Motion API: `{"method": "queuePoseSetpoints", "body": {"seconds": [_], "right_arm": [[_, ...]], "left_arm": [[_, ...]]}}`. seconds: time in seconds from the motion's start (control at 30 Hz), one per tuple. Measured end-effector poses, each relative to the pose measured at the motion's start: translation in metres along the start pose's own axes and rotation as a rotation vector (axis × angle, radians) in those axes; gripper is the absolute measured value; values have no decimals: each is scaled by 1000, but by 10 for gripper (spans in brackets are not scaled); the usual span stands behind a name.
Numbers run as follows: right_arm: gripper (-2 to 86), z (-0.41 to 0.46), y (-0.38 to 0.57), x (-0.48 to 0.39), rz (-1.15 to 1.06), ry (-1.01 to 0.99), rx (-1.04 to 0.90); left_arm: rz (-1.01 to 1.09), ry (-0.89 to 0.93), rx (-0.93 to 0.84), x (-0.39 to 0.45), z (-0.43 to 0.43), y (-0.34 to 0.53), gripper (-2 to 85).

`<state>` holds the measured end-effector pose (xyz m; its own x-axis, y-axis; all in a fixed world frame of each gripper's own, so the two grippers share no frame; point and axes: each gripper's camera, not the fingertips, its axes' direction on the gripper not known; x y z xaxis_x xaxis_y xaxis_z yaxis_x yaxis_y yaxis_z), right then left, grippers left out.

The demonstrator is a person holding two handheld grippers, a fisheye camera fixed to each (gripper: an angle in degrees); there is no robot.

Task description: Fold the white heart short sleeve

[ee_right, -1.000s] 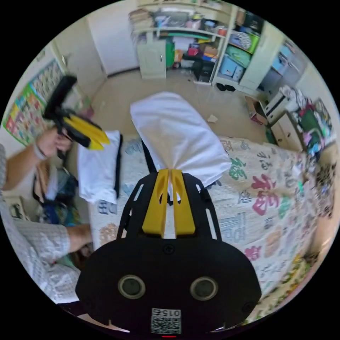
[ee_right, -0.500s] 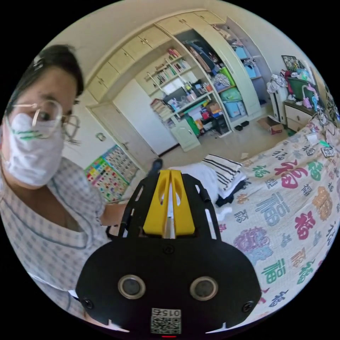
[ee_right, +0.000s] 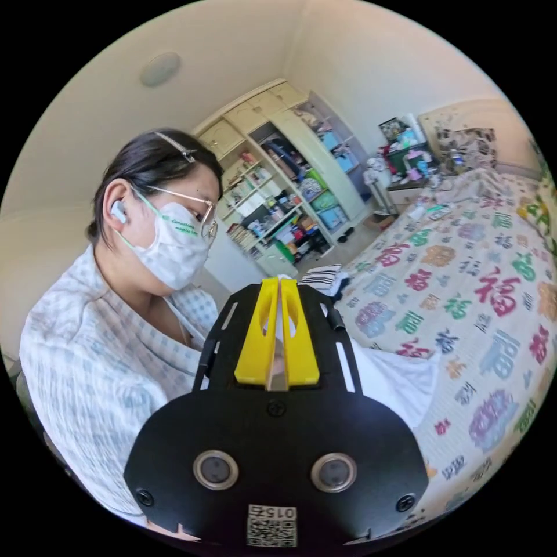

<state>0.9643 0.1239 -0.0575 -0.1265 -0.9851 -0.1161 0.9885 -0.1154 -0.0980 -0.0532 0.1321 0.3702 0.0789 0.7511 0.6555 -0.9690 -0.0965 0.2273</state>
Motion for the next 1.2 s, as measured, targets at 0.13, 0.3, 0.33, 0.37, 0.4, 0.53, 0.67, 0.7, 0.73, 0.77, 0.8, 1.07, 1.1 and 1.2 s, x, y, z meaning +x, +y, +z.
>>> {"method": "queuePoseSetpoints", "body": {"seconds": [0.13,0.3,0.33,0.37,0.4,0.53,0.67,0.7,0.73,0.77,0.8,1.07,1.1,1.2], "right_arm": [[-4,-81,24,-42,120,196,107],[-4,-119,45,-78,266,254,183],[-4,-122,47,-86,286,255,196],[-4,-127,48,-94,305,275,213],[-4,-130,49,-98,315,286,220],[-3,-147,58,-128,409,312,266],[-4,-162,52,-167,483,332,261],[-4,-165,49,-172,494,340,256],[-4,-170,42,-182,516,356,239],[-4,-174,34,-188,539,373,209],[-4,-176,30,-190,551,384,190],[0,-192,-15,-81,643,603,-89],[1,-191,-15,-60,659,628,-101],[11,-174,-2,39,745,743,-239]], "left_arm": [[53,0,38,-13,-14,-17,-3],[137,-14,87,-35,-46,-29,-3],[187,-22,64,-35,-49,-30,-3],[239,-33,25,-33,-50,-29,-3],[267,-34,2,-32,-50,-27,-2],[446,-19,-181,-25,-42,7,1],[468,80,-254,-40,-53,27,3],[464,95,-260,-44,-54,29,4],[456,113,-273,-51,-55,31,4],[457,116,-293,-57,-53,32,4],[460,112,-306,-60,-52,33,5],[510,198,-407,-148,66,-29,-3],[479,185,-396,-160,83,-38,-4],[359,106,-379,-209,173,-70,-6]]}}
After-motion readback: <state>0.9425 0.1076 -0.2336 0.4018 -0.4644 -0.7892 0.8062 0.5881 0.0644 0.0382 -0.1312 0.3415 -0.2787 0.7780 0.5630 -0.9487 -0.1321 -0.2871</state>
